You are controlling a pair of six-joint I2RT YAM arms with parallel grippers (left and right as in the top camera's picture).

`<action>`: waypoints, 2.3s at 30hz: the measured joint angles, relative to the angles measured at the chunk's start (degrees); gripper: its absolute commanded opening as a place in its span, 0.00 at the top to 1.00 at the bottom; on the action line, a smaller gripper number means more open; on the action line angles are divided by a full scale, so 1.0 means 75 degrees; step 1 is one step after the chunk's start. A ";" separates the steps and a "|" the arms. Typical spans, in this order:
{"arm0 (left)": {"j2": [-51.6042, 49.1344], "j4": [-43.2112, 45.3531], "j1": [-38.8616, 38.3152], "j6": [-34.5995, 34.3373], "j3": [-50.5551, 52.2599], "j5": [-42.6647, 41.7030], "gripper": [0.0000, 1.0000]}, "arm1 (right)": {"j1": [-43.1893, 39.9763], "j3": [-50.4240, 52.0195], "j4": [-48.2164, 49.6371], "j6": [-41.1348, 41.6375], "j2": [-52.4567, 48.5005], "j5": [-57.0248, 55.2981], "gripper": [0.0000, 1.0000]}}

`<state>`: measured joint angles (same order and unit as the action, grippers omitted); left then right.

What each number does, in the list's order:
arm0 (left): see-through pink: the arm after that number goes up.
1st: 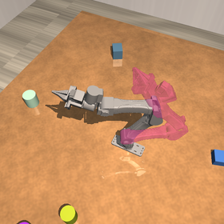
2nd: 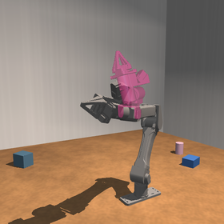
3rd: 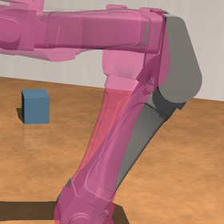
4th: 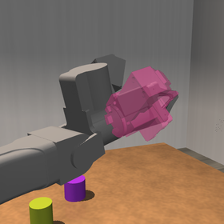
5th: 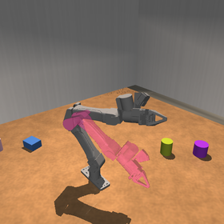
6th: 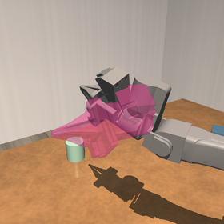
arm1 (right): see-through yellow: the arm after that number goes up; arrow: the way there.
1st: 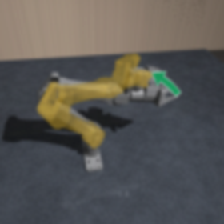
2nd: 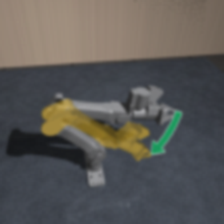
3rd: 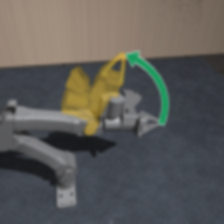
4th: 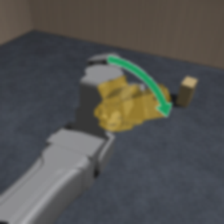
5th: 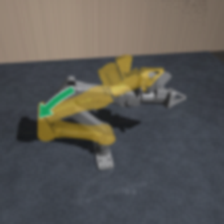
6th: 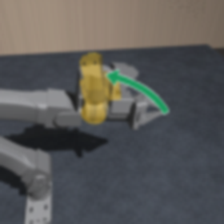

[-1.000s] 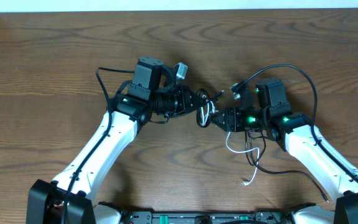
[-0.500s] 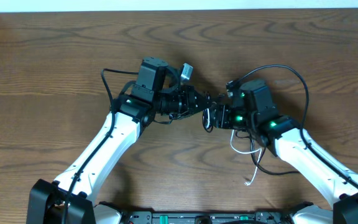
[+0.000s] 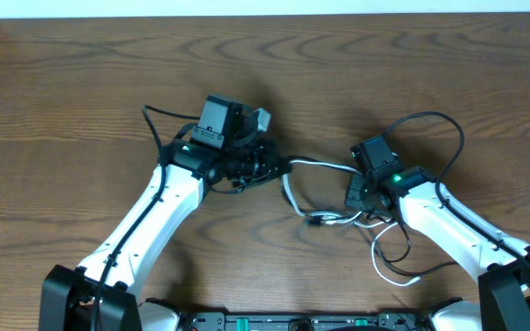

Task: Untangle cables

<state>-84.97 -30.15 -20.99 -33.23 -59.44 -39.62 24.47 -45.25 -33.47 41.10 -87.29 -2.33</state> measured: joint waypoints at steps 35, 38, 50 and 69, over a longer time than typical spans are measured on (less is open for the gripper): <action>0.0000 -0.0857 0.0679 0.0898 0.0000 0.2401 0.93 | -0.2022 -0.1035 0.0583 -0.2658 0.3727 0.1562 0.63; 0.0000 -0.0930 0.0679 0.0898 0.0000 0.2471 0.93 | -0.2034 -0.0997 -0.0137 -0.2693 0.3599 0.1207 0.65; 0.0000 -0.0950 0.0679 0.0898 0.0000 0.2509 0.93 | -0.1445 -0.0597 -0.0233 -0.3494 0.1647 0.3354 0.65; 0.0000 -0.1498 0.0679 0.1017 0.0000 0.3800 0.93 | -0.0831 -0.0583 0.0734 -0.2958 -0.0420 0.2853 0.99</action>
<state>-84.97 -41.39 -15.90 -25.61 -59.44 -11.11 18.24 -49.63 -27.97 18.92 -90.43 19.07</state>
